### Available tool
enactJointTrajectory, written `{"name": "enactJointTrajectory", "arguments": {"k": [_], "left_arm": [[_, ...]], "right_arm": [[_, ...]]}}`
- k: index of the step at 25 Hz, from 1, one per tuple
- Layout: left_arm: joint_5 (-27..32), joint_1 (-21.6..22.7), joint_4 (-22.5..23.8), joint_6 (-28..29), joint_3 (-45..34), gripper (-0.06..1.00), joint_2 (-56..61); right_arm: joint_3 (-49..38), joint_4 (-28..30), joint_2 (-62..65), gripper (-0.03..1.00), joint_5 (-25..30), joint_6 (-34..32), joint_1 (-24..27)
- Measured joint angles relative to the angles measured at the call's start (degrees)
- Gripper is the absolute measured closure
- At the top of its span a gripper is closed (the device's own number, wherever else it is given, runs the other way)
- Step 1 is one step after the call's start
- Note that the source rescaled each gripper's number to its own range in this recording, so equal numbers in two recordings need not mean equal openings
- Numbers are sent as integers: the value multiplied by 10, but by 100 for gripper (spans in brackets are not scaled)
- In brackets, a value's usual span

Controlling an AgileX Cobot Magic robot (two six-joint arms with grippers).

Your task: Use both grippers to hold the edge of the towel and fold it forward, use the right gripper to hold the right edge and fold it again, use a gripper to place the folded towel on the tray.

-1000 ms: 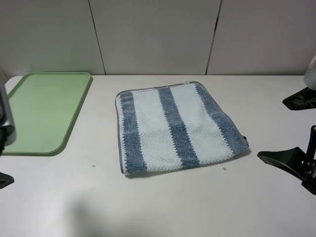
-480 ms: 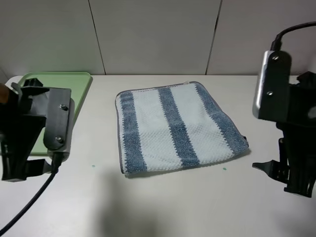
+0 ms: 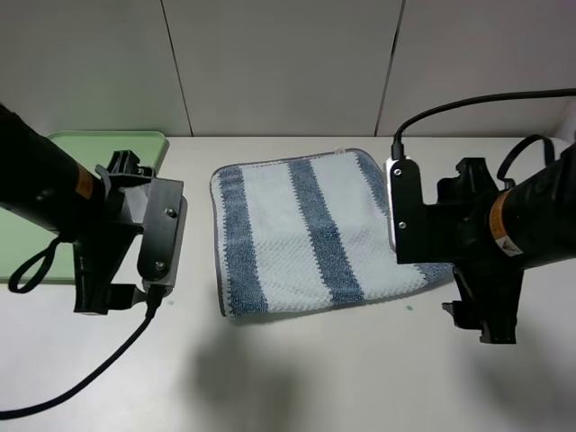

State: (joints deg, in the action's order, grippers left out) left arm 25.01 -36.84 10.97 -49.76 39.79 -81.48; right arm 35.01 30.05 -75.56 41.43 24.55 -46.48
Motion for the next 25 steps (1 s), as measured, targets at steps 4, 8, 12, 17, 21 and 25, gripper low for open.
{"name": "enactJointTrajectory", "arguments": {"k": [4, 8, 12, 17, 21, 25], "left_arm": [[-27, -38, 19, -4, 0, -5, -27], [-67, -69, 24, -4, 0, -5, -43], [-93, -75, 25, -4, 0, -5, -48], [-96, -75, 25, -4, 0, -4, -48], [-96, -75, 25, -4, 0, -4, -48], [-96, -75, 25, -2, 0, -4, -48]], "right_arm": [[0, 28, -47, -3, -25, 0, 0], [0, 48, -88, -3, -46, 0, 0], [0, 60, -124, -3, -78, 0, 22], [1, 77, -148, -3, -113, 0, 82], [1, 82, -150, -3, -155, 14, 127], [1, 83, -151, -3, -184, 36, 167]]}}
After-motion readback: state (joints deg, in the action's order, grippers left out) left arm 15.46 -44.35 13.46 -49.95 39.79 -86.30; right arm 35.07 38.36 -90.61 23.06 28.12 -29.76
